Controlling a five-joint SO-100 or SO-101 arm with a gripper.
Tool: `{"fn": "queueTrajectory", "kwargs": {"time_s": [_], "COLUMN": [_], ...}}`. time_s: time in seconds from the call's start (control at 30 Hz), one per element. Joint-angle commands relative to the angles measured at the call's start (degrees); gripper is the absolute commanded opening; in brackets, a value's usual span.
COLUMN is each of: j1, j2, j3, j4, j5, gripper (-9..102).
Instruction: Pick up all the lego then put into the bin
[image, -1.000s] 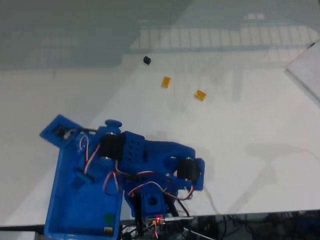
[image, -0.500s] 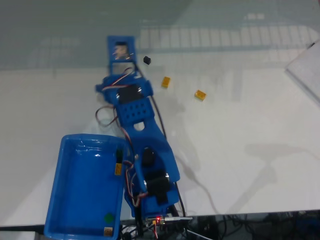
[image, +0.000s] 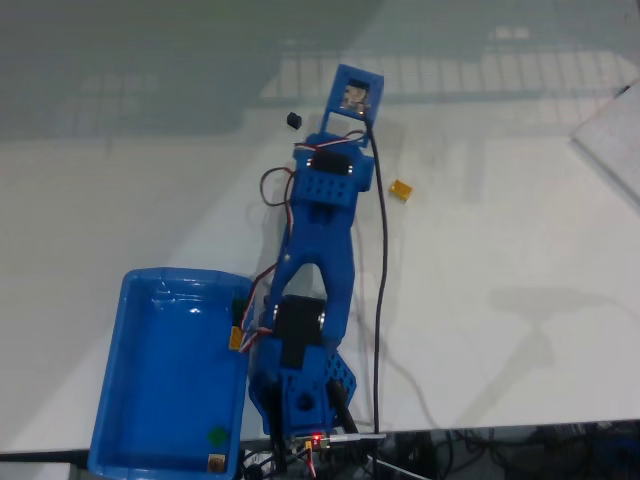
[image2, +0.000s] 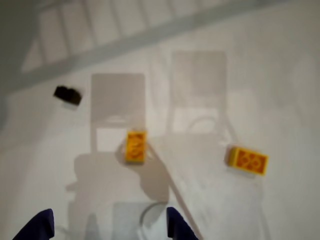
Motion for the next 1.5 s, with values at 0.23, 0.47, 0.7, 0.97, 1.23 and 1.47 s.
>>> {"fn": "queueTrajectory", "kwargs": {"time_s": [0.23, 0.47, 0.7, 0.97, 1.23, 1.47], "j1": [1.7, 1.5, 0.5, 0.5, 0.3, -0.1], "j2": [-11.5, -18.3, -24.4, -28.1, -31.2, -33.2], "j3": [-1.4, -3.0, -7.4, -10.5, -12.7, -14.0], "j4": [-11.6, -14.8, -15.2, -15.2, -15.2, -15.2], "j5": [-3.7, -5.7, -5.1, -4.9, -4.7, -4.6], "gripper": [29, 29, 28, 28, 27, 25]}}
